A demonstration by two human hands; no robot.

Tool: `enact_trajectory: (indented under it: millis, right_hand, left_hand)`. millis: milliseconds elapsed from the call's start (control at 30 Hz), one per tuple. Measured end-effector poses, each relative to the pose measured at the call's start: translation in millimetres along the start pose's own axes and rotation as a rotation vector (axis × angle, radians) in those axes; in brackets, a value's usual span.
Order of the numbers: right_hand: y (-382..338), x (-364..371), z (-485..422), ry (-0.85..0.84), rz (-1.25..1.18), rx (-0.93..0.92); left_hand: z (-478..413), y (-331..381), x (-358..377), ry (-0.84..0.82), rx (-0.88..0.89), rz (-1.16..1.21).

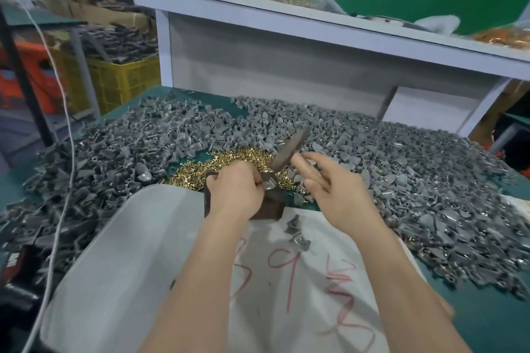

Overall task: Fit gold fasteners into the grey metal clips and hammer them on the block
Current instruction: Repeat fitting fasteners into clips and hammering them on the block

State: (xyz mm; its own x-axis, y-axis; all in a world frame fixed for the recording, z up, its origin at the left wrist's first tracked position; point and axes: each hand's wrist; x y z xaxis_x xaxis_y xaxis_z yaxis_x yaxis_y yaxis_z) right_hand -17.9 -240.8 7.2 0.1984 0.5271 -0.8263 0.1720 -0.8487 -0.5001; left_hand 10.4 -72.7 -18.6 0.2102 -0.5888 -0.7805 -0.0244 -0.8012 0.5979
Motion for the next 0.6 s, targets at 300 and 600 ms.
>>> enact_trajectory:
  millis: [300, 600]
  right_hand:
    - [26, 25, -19, -0.093, 0.003, 0.287]
    - [-14, 19, -22, -0.050, -0.119, -0.044]
  left_hand:
    - [1, 0, -1, 0.034, -0.027, -0.015]
    - [6, 10, -6, -0.024, 0.041, 0.167]
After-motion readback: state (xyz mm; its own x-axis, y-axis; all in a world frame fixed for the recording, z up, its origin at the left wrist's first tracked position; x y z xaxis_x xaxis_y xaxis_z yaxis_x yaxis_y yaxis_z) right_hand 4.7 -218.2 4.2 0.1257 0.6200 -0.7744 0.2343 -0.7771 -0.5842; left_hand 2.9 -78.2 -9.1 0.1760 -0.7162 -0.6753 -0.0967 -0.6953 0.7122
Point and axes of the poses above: each hand's wrist, its own z-axis away from the middle knuckle, its own x-axis out of the palm, y = z × x, and after that the axes turned 2 degrees about -y, right-handed
